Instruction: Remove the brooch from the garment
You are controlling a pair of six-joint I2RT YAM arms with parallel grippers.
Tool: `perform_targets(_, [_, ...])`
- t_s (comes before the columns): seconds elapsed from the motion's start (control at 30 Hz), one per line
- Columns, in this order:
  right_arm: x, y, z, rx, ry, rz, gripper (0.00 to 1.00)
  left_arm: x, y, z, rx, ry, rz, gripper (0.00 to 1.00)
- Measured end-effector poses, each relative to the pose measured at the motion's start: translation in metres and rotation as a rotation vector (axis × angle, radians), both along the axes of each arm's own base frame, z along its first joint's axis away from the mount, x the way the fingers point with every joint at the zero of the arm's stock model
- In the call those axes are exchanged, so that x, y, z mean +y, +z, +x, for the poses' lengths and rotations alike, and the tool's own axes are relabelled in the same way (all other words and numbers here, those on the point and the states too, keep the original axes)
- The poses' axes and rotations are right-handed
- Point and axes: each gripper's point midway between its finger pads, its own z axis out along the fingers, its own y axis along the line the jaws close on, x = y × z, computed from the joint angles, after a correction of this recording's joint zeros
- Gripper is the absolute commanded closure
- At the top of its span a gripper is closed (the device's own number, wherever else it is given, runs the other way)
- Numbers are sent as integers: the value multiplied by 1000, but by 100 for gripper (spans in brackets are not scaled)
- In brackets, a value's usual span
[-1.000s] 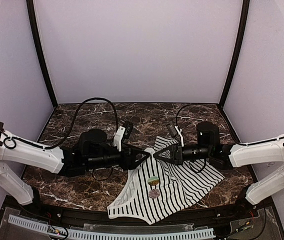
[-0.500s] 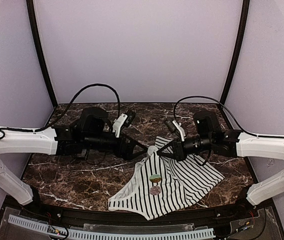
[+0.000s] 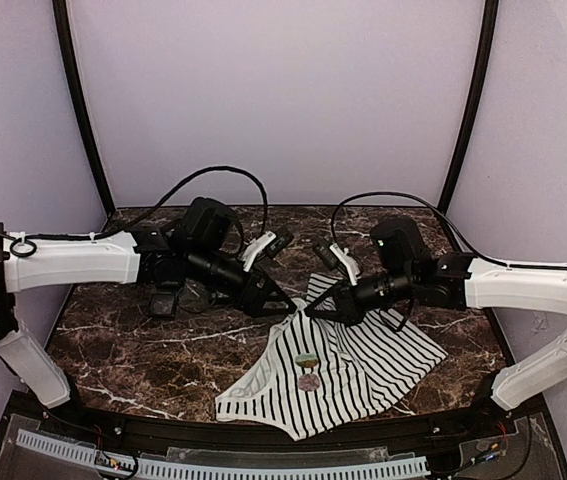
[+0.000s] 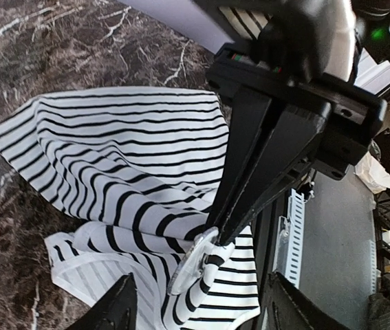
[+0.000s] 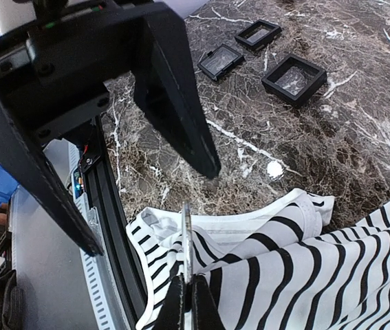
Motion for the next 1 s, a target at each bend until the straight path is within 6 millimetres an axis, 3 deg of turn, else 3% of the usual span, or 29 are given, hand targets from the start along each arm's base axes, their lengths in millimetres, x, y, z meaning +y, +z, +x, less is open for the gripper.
perform_targets(0.17, [1, 0, -2, -1, 4, -1, 100, -2, -12, -8, 35, -53, 13, 57])
perform_targets(0.7, [3, 2, -14, 32, 68, 11, 100, -3, -20, -18, 87, -131, -17, 81])
perform_targets(0.87, [3, 0, -18, 43, 87, 3, 100, -2, -21, -21, 98, -145, -25, 97])
perform_targets(1.0, [2, -2, -20, 53, 90, -4, 100, -1, -22, -24, 110, -168, -39, 99])
